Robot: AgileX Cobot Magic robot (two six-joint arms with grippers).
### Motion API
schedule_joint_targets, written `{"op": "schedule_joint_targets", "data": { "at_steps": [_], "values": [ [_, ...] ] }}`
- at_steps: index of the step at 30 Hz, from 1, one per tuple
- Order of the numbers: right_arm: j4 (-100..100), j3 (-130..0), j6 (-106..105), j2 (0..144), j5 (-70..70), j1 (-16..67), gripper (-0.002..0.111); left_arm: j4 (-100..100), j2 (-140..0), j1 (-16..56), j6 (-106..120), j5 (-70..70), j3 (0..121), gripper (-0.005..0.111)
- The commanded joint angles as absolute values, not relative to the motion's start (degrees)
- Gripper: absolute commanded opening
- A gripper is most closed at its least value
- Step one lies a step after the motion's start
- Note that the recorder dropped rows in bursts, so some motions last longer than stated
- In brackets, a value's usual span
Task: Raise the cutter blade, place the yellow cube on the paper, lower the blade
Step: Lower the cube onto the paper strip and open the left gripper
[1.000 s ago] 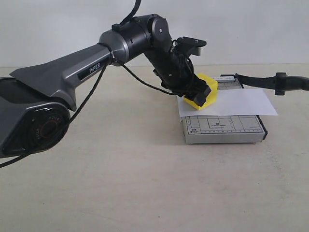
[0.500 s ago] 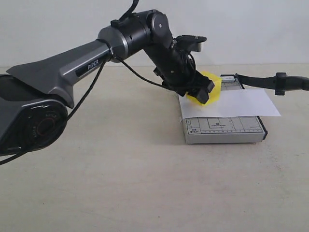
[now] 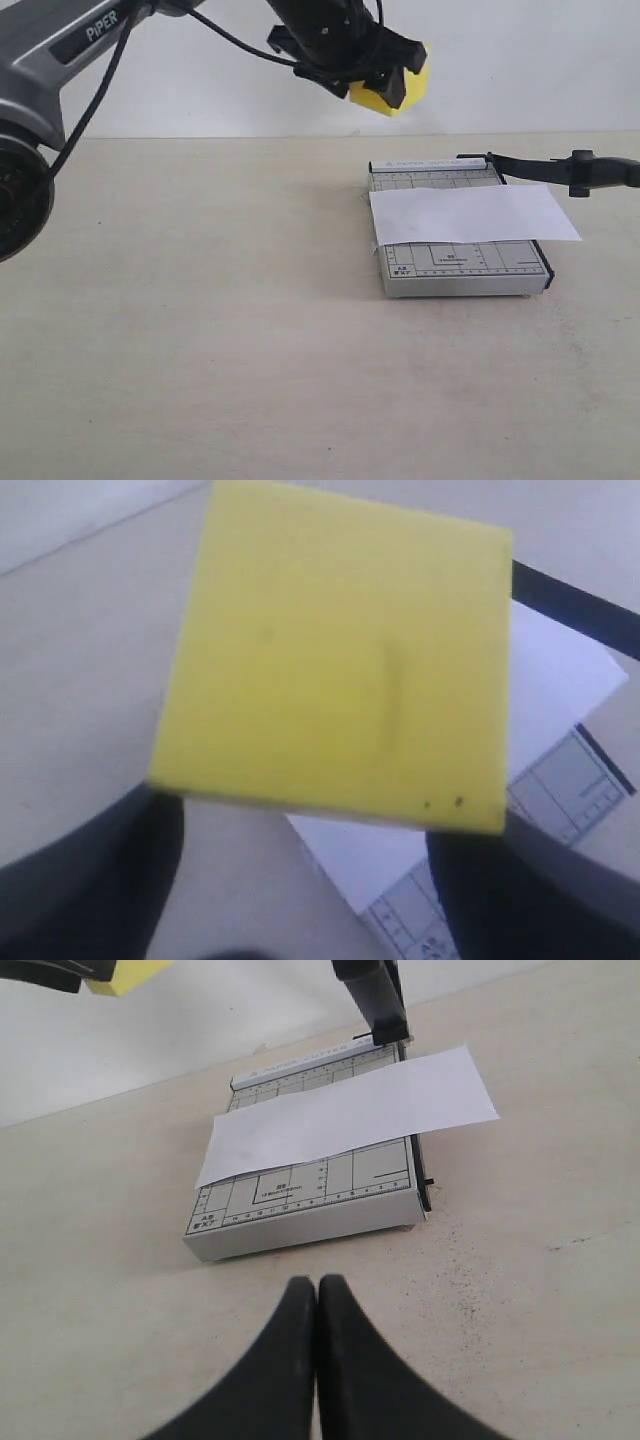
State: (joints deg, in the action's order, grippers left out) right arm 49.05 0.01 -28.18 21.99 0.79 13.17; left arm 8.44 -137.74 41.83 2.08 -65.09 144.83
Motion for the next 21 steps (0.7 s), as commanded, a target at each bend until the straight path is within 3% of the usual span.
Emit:
{"op": "schedule_joint_targets", "data": {
  "at_steps": [1,8,15,17,21],
  "values": [
    [48.89,0.00,-28.25,21.91,0.74,13.24,0.000,15.29,-140.66,45.27,8.93,-63.02,142.92,0.004],
    [49.25,0.00,-28.26,21.91,1.07,13.24,0.000,15.48,-152.21,46.41,14.43,-60.72,142.92,0.004],
    [49.25,0.00,-28.26,21.91,1.07,13.24,0.000,16.76,-152.72,46.52,14.67,-60.91,142.92,0.006],
    [49.25,0.00,-28.26,21.91,1.07,13.24,0.000,17.08,-152.72,46.52,14.67,-61.45,142.92,0.013],
    [49.25,0.00,-28.26,21.91,1.07,13.24,0.000,17.19,-152.72,46.52,14.67,-62.40,142.92,0.039]
  ]
}}
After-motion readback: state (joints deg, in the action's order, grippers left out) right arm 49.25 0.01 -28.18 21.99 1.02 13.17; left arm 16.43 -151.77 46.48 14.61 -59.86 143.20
